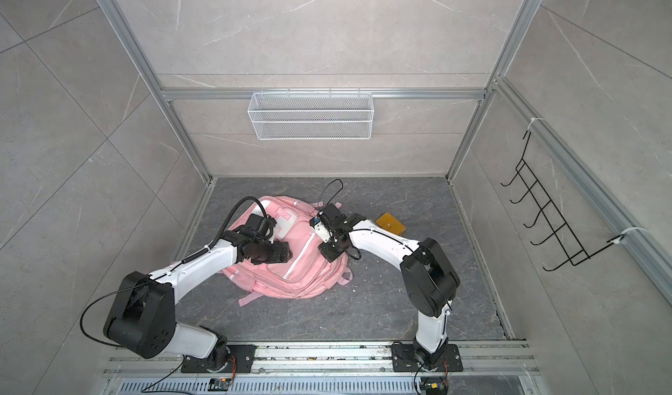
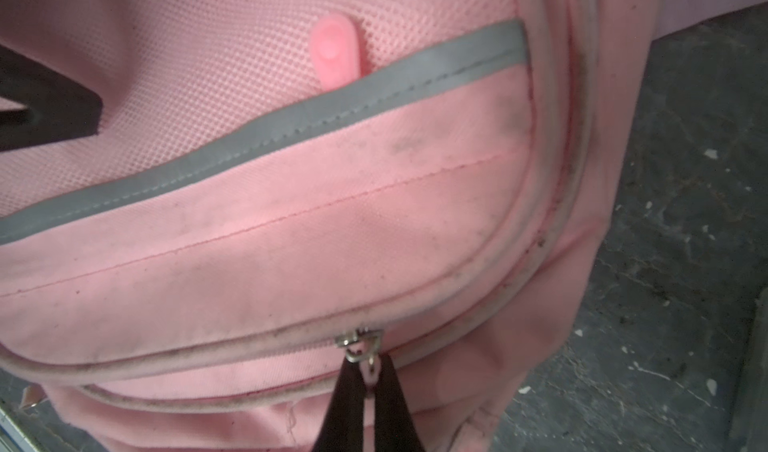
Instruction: Pack the student bag
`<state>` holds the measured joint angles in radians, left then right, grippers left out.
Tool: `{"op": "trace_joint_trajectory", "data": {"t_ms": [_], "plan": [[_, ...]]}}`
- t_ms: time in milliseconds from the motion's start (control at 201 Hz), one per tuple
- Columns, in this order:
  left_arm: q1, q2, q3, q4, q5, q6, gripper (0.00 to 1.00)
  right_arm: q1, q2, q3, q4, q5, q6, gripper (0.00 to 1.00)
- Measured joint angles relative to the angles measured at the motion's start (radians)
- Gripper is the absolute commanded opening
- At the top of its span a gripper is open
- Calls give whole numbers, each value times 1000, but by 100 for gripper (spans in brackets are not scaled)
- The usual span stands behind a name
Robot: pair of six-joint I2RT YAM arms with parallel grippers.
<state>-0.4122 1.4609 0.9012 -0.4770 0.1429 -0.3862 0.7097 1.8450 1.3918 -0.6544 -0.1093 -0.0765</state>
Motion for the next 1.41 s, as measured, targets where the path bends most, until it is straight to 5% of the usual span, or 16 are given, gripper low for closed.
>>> {"op": "trace_joint_trajectory", "data": {"t_ms": [120,324,518,817,1410], "plan": [[12,0,-10,13,32,0,56,-2,3,6,-5,-3,-7,0],[24,-2,-14,6,99,8,0,-16,8,20,-8,9,-16,0],[21,-39,-14,-2,180,-29,0,-23,-9,-2,-7,26,-46,0],[88,-114,-40,39,309,-243,0,24,-161,-155,9,26,-100,0],[125,-151,-163,212,362,-585,0,314,-115,-152,-50,84,-135,0]]}}
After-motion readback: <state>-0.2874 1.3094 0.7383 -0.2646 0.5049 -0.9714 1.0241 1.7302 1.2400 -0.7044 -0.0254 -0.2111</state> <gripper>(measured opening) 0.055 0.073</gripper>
